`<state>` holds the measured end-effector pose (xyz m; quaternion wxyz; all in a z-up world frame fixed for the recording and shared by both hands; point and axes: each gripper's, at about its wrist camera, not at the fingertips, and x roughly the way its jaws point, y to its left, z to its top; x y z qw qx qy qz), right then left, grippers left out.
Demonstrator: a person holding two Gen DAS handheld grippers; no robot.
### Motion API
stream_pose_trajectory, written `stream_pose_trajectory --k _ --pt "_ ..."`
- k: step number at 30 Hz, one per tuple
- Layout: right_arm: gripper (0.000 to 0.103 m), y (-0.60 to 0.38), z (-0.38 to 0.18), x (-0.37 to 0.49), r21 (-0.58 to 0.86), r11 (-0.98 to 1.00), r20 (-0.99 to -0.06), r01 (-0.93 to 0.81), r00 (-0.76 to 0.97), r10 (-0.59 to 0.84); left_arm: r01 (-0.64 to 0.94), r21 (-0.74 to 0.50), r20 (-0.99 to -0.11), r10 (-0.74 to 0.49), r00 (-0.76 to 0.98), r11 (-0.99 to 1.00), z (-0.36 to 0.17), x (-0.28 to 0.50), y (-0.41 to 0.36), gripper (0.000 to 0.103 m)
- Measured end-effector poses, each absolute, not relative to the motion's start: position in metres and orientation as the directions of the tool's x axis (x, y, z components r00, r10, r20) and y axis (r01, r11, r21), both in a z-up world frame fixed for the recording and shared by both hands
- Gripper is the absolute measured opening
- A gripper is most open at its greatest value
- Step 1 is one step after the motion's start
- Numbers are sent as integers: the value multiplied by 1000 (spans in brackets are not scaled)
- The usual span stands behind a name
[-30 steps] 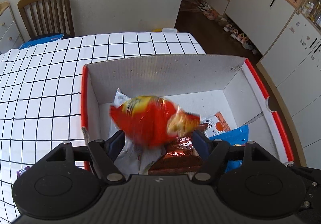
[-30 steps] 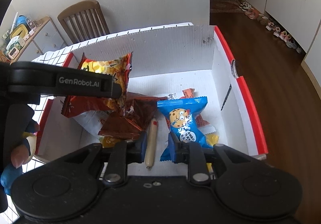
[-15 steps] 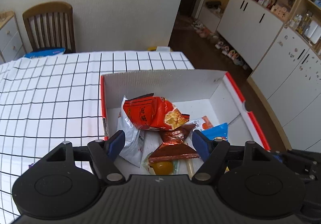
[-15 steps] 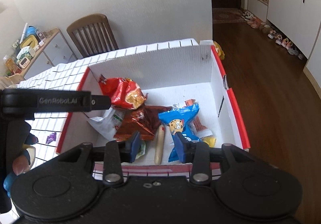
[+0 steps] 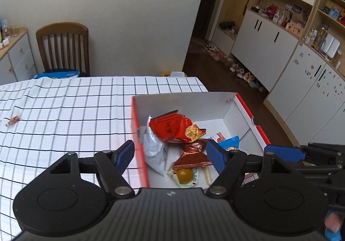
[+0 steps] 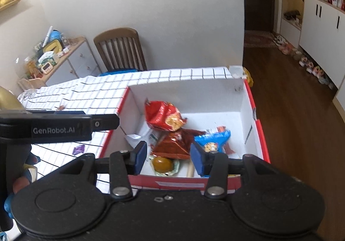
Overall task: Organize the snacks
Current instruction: 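Withdraw both tools from the box toward the two candies on the table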
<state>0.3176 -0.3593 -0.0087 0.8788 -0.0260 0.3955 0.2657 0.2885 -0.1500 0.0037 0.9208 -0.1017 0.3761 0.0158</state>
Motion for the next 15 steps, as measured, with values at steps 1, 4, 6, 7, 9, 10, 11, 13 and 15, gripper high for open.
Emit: stream_pose_trajectory --k 1,4,6,7,9,10,11,13,15 --pt "45 -357 -6 315 167 853 -704 -494 547 454 -105 -173 -690 -44 722 979 5 284 -148 73" --pt "46 -351 1 308 165 842 -688 -513 552 471 -102 -166 -676 -37 736 981 10 270 -141 73" --pt "49 -347 4 303 161 837 -679 -523 557 478 -99 -164 -667 -37 745 981 12 261 -135 73" --pt "50 -344 6 301 162 833 -675 -529 557 485 -96 -165 -663 -38 748 982 13 257 -131 73" --pt "51 -338 9 295 163 826 -668 -540 555 496 -92 -167 -655 -41 754 982 15 248 -123 73" --pt "52 -335 11 293 163 822 -664 -546 556 500 -91 -167 -653 -41 757 982 16 244 -119 73" --pt "54 -331 12 290 162 819 -659 -550 557 505 -89 -167 -650 -42 759 982 16 240 -115 73" --pt "57 -324 15 284 161 814 -649 -558 561 514 -97 -164 -644 -32 764 982 17 232 -106 73" --pt "60 -316 18 278 163 809 -639 -565 564 523 -98 -154 -638 -24 770 983 19 223 -96 74"
